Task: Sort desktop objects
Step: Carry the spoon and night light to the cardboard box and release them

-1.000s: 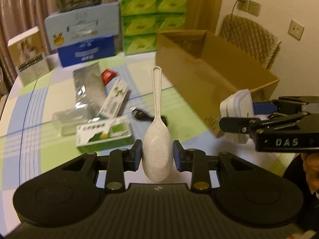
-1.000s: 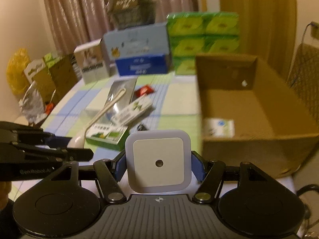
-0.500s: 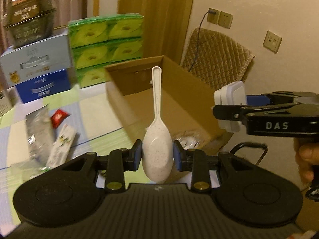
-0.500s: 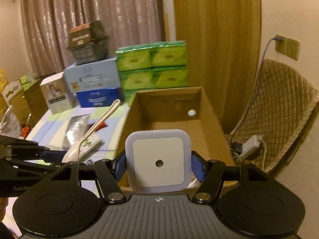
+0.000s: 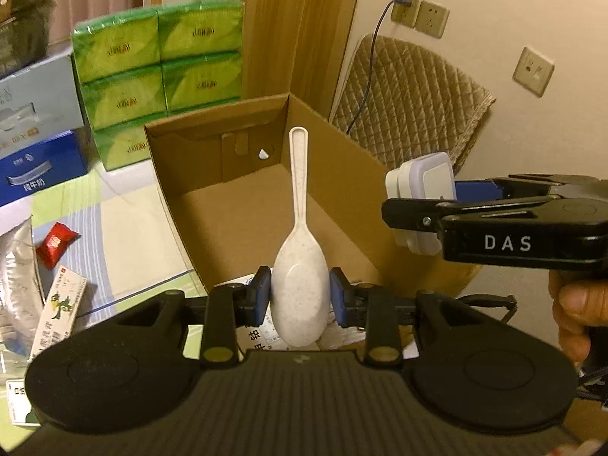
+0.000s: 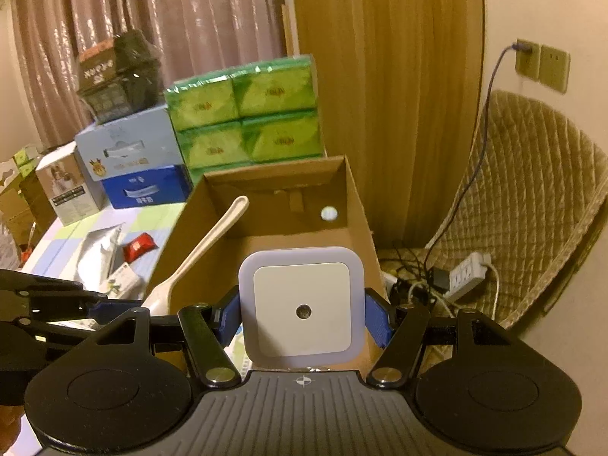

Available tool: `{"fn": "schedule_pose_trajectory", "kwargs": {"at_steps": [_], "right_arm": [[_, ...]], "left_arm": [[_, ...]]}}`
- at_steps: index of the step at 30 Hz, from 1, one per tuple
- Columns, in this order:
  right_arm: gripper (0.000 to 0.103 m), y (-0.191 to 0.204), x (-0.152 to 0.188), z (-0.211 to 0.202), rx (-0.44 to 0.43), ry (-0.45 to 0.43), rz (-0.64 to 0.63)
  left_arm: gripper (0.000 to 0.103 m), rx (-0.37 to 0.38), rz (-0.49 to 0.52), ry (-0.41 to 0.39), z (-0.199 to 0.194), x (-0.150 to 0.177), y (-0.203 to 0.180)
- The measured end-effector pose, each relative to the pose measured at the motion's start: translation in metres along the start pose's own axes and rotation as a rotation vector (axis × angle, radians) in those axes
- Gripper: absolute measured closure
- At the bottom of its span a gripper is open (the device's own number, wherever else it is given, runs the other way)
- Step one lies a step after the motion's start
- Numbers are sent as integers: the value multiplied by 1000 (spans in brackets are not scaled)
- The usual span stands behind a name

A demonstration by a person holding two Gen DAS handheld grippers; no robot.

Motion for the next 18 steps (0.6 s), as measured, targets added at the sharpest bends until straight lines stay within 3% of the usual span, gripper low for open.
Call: {"fn": "schedule_pose_trajectory", "kwargs": {"at_steps": [9, 18], "right_arm": [[41, -7, 6, 29, -10, 38, 21], [41, -4, 13, 33, -21, 64, 27]], "left_arm": [[75, 6, -13, 36, 27, 6, 11], [72, -25, 35, -8, 3, 14, 17]]}}
Point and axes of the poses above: each gripper's, at about its wrist camera, not at the fingertips, and z roughly the way its jaws point, y to its left, x to its underside, the point moved 3 cm from there along z, roughly the way its jaws point, and after that the axes turned 4 degrees about z, right-handed, at the moved point
